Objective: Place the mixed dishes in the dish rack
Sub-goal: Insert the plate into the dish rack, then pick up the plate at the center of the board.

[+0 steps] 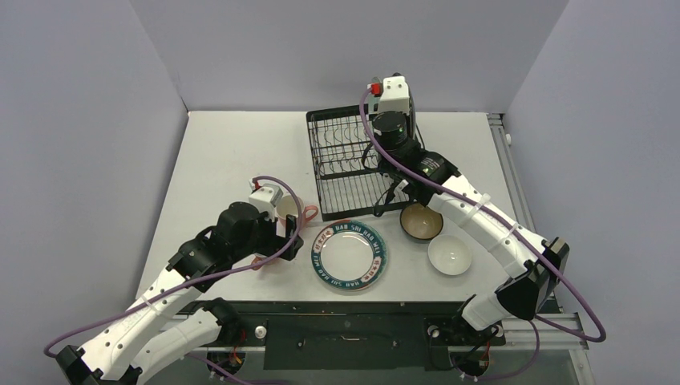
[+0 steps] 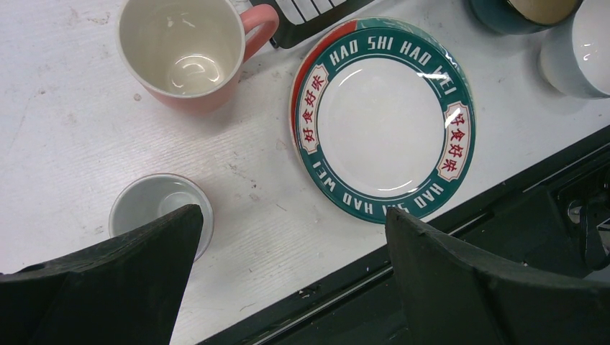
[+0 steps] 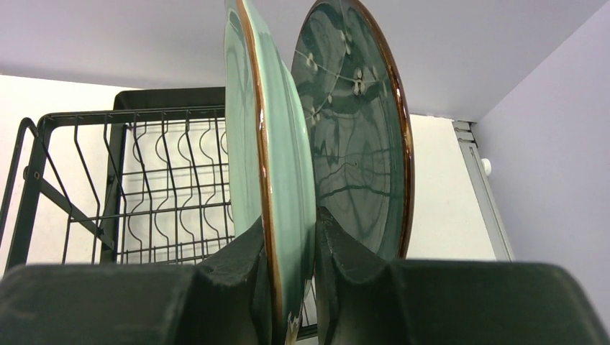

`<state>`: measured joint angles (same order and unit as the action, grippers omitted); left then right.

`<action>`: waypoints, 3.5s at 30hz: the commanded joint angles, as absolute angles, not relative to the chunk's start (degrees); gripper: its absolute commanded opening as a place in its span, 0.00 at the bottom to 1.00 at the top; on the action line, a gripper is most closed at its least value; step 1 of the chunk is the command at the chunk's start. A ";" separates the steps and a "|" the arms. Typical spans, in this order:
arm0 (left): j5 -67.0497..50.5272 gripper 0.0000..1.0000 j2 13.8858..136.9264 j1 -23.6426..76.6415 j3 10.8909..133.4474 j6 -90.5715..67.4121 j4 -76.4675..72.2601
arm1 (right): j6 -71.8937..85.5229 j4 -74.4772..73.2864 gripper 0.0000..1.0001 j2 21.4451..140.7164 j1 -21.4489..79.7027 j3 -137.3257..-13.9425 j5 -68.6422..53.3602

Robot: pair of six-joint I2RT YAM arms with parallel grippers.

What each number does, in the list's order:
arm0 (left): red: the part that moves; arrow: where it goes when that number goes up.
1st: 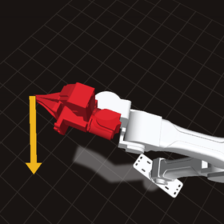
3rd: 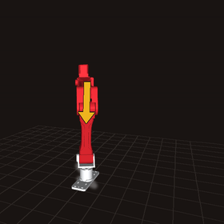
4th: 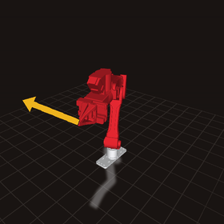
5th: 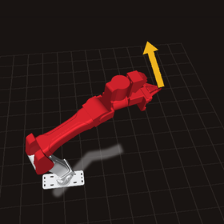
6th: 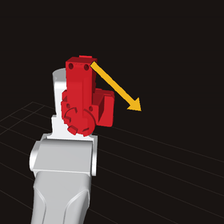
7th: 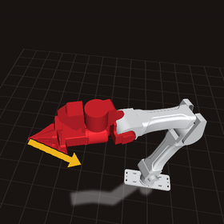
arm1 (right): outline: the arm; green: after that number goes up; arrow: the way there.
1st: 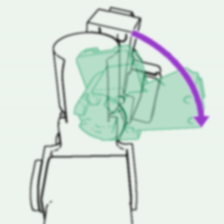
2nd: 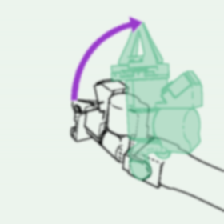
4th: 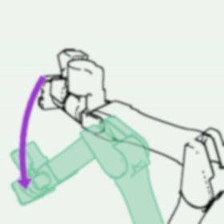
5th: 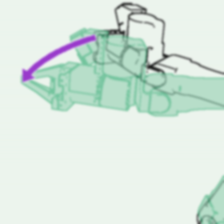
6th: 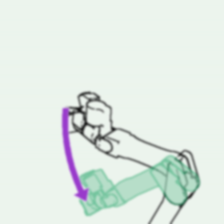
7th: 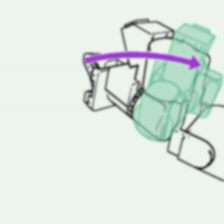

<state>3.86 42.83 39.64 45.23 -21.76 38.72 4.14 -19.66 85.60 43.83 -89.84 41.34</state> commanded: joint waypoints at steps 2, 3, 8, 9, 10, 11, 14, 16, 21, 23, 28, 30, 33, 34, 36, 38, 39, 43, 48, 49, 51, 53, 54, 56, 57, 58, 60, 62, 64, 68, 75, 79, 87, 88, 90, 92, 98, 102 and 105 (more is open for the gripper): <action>3.29 0.96 42.45 39.35 45.09 -20.74 36.19 | 5.26 -13.31 0.00 83.14 43.97 -91.28 45.54; 3.27 0.96 42.45 39.36 45.11 -20.74 36.18 | 5.27 -13.55 0.00 83.41 43.96 -91.55 45.53; 3.33 0.96 42.36 39.37 45.09 -20.74 36.17 | 5.27 -14.97 0.00 85.47 43.89 -92.61 44.83; 3.34 0.96 42.32 39.33 45.09 -20.74 36.20 | 5.27 -15.13 0.00 85.76 43.83 -92.96 44.65; 3.34 0.96 42.35 39.36 45.09 -20.74 36.21 | 5.27 -15.67 0.00 86.30 43.72 -93.19 44.56; 3.34 0.96 42.31 39.37 45.09 -20.74 36.21 | 5.23 -15.96 0.00 86.57 43.70 -93.70 44.36; 3.42 0.96 42.31 39.37 45.09 -20.74 36.24 | 5.01 -16.69 0.00 87.63 43.68 -94.27 44.20; 3.35 0.96 42.36 39.33 45.11 -20.70 36.22 | 4.90 -16.77 0.00 87.97 43.62 -94.26 44.20; 3.39 0.96 42.36 39.22 45.09 -20.70 36.21 | 4.67 -17.41 0.00 88.85 43.60 -94.37 43.97; 3.36 0.96 42.35 39.26 45.09 -20.74 36.21 | 4.47 -17.81 0.00 89.16 43.64 -94.49 43.87; 3.34 0.96 42.32 39.26 45.09 -20.74 36.16 | 4.19 -18.67 0.00 89.89 43.60 -94.75 43.78; 3.39 0.96 42.36 39.24 45.09 -20.74 36.21 | 4.09 -19.01 0.00 90.15 43.59 -94.93 43.83; 3.37 0.96 42.31 39.24 45.09 -20.74 36.16 | 4.15 -19.74 0.03 90.52 43.69 -95.11 43.88; 3.35 0.96 42.34 39.26 45.09 -20.74 36.14 | 4.18 -19.80 0.05 90.57 43.73 -95.10 43.88; 3.34 0.96 42.31 39.23 45.09 -20.74 36.21 | 4.28 -19.93 0.12 90.69 43.78 -95.16 44.01; 3.27 0.96 42.40 39.24 45.09 -20.74 36.16 | 4.38 -20.06 0.20 90.70 43.90 -95.29 44.06; 3.31 0.96 42.38 39.26 45.09 -20.74 36.15 | 4.46 -20.14 0.26 90.66 43.98 -95.41 44.09; 3.28 0.96 42.59 39.27 45.17 -20.74 36.21 | 4.56 -20.55 0.35 90.34 44.51 -96.45 44.62; 3.33 0.96 42.71 39.28 45.18 -20.72 36.13 | 4.57 -20.58 0.42 89.35 45.44 -97.06 45.46; 3.34 0.96 42.71 39.24 45.18 -20.73 36.24 | 4.57 -20.62 0.43 89.23 45.57 -97.21 45.58; 3.37 0.96 42.67 39.22 45.18 -20.82 36.26 | 4.57 -20.65 0.44 88.66 45.92 -97.44 45.74; 3.35 0.96 42.79 39.16 45.13 -20.83 36.23 | 4.56 -20.84 0.45 88.06 46.49 -97.65 45.97; 3.35 0.96 42.80 39.19 45.15 -20.83 36.22 | 4.52 -20.90 0.45 87.60 46.89 -97.74 46.10; 3.22 0.96 42.80 39.15 45.13 -20.82 36.20 | 4.42 -20.90 0.46 86.76 47.42 -97.83 46.28; 3.20 0.96 42.76 39.14 45.10 -20.83 36.16 | 4.41 -20.91 0.46 86.49 47.66 -97.89 46.37; 3.18 0.96 42.79 39.13 45.09 -20.83 36.18 | 4.40 -21.14 0.46 85.98 47.95 -97.90 46.39; 3.06 0.96 42.82 39.00 45.09 -20.90 36.27 | 4.61 -21.59 0.47 85.30 48.37 -98.08 46.11; 2.82 0.96 42.70 38.71 45.09 -21.04 36.22 | 5.38 -22.33 0.47 84.18 48.64 -97.99 45.64; 2.88 0.96 42.45 38.42 44.94 -21.20 36.13 | 6.31 -22.95 0.48 82.96 48.76 -97.49 44.88; 2.91 0.96 42.41 37.84 44.62 -21.74 35.98 | 8.81 -24.25 0.48 79.87 48.82 -95.70 42.72; 1.41 0.96 42.97 37.44 44.51 -22.45 35.75 | 15.06 -27.53 0.49 72.15 48.84 -89.62 38.25; 0.04 0.96 42.85 37.58 44.28 -22.20 34.87 | 17.48 -29.40 0.49 67.54 48.86 -84.44 35.19; -5.88 0.96 45.01 38.79 45.61 -23.74 35.11 | 21.98 -33.57 0.47 58.09 48.94 -74.59 29.02; -6.28 0.96 45.51 38.82 45.79 -24.17 35.14 | 22.79 -33.81 0.47 56.40 48.95 -72.79 28.70; -8.09 0.96 45.65 38.91 46.14 -25.46 34.62 | 23.63 -33.57 0.47 53.97 49.01 -70.16 27.27; -9.09 0.96 45.43 39.20 46.33 -27.01 34.21 | 24.54 -33.68 0.47 52.33 49.02 -68.00 25.71; -7.19 0.96 44.52 42.03 46.56 -31.60 34.24 | 27.37 -34.32 0.47 50.37 49.09 -61.77 21.89; -3.24 0.96 45.47 45.86 45.97 -35.24 34.48 | 29.72 -32.37 0.47 48.81 49.01 -56.09 20.77; -1.47 0.96 46.16 47.69 44.10 -37.67 32.67 | 31.51 -31.26 0.47 48.01 49.06 -51.91 19.85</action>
